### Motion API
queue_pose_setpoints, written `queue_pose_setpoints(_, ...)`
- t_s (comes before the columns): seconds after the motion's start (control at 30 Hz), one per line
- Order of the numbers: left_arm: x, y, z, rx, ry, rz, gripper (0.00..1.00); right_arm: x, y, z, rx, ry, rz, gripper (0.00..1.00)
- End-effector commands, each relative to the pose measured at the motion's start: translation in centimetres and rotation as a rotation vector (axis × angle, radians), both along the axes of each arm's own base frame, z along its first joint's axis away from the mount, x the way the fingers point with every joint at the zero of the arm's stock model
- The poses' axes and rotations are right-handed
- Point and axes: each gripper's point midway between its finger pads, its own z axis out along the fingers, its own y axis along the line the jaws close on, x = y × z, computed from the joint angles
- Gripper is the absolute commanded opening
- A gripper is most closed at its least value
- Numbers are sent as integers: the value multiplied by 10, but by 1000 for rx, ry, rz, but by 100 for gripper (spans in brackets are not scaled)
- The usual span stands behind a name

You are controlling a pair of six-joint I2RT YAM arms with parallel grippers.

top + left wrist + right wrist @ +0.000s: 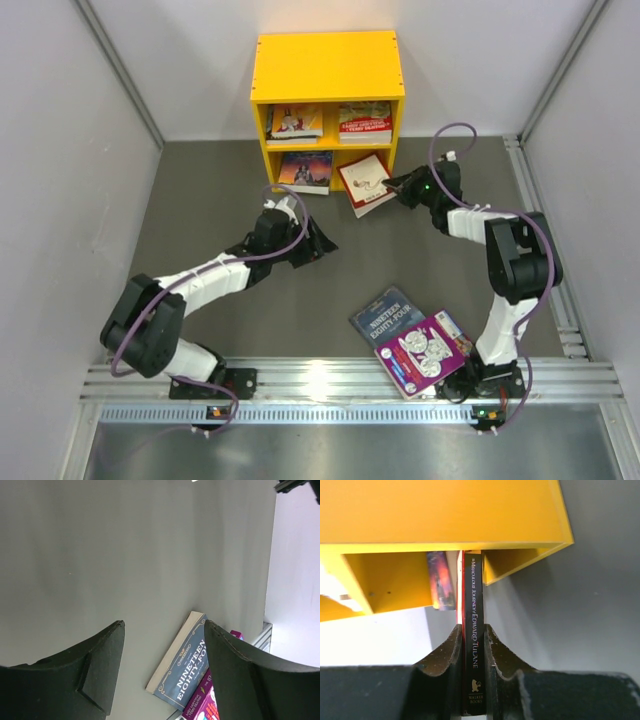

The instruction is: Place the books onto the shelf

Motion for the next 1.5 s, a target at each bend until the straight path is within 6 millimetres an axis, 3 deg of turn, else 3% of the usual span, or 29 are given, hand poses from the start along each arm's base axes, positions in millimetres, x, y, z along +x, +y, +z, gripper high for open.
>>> queue_pose_setpoints(0.0,5,-7,7,-45,-38,-17,69,11,-11,71,58,-204,-69,0)
queue_pose_setpoints(0.13,7,-9,7,-50,-41,-18,69,15,-13,62,63,-168,-130,0)
queue_pose_setpoints(0.37,24,-12,-5,42,-69,-12,68,14,1,17,21,-32,-272,0)
queue_pose_setpoints(0.4,33,-15,2,54,-93,-12,67,12,1,13,9,-16,-293,0)
queue_pose_setpoints(0.47,42,-10,-13,142,-90,-5,64,11,1,7,0,6,-353,0)
queue_pose_setpoints(0.5,55,-14,-2,152,-118,0,63,11,1,2,-9,20,-367,0)
queue_pose_setpoints(0.53,60,-10,-16,217,-107,1,61,11,3,0,-5,33,-378,0)
queue_pose_setpoints(0.57,67,-11,-17,236,-113,2,60,16,3,-3,-11,42,-390,0)
queue_pose_setpoints(0.6,80,-16,-5,241,-143,7,59,17,3,-10,-18,67,-393,0)
queue_pose_setpoints(0.67,94,-18,-21,301,-133,3,56,20,6,-22,-23,94,-391,0)
queue_pose_setpoints(0.7,106,-24,-12,307,-143,6,55,23,8,-21,-18,92,-388,0)
queue_pose_setpoints(0.73,111,-26,-31,341,-113,-8,54,24,10,-24,-14,99,-382,0)
queue_pose_setpoints(0.77,114,-28,-37,355,-95,-14,52,27,13,-30,-14,110,-368,0)
queue_pose_setpoints(0.8,126,-35,-29,346,-116,-11,51,29,15,-33,-13,117,-358,0)
queue_pose_setpoints(0.83,129,-37,-43,359,-93,-15,49,30,16,-35,-11,123,-350,0)
queue_pose_setpoints(0.9,138,-45,-42,353,-98,-19,47,31,18,-44,-9,142,-343,0)
queue_pose_setpoints(0.93,140,-47,-54,364,-78,-19,45,32,17,-47,-6,147,-339,0)
queue_pose_setpoints(0.97,147,-50,-49,360,-91,-12,44,33,18,-51,-6,152,-334,0)
queue_pose_setpoints(1.03,150,-49,-69,390,-52,-11,39,35,19,-51,1,152,-322,0)
queue_pose_setpoints(1.17,164,-51,-88,442,-32,12,28,39,17,-56,14,152,-289,0)
queue_pose_setpoints(1.2,171,-55,-85,432,-40,20,27,40,17,-55,19,148,-281,3)
queue_pose_setpoints(1.23,174,-54,-94,440,-25,31,24,41,15,-56,24,147,-271,21)
queue_pose_setpoints(1.3,184,-59,-91,428,-35,56,22,40,16,-55,33,139,-247,40)
queue_pose_setpoints(1.33,185,-58,-102,441,-14,70,22,39,16,-53,37,137,-235,52)
queue_pose_setpoints(1.37,194,-63,-95,432,-24,80,20,36,14,-53,35,140,-233,57)
queue_pose_setpoints(1.4,195,-63,-109,444,0,85,19,34,12,-52,35,138,-230,62)
queue_pose_setpoints(1.47,201,-67,-107,439,8,91,16,26,8,-47,36,138,-216,69)
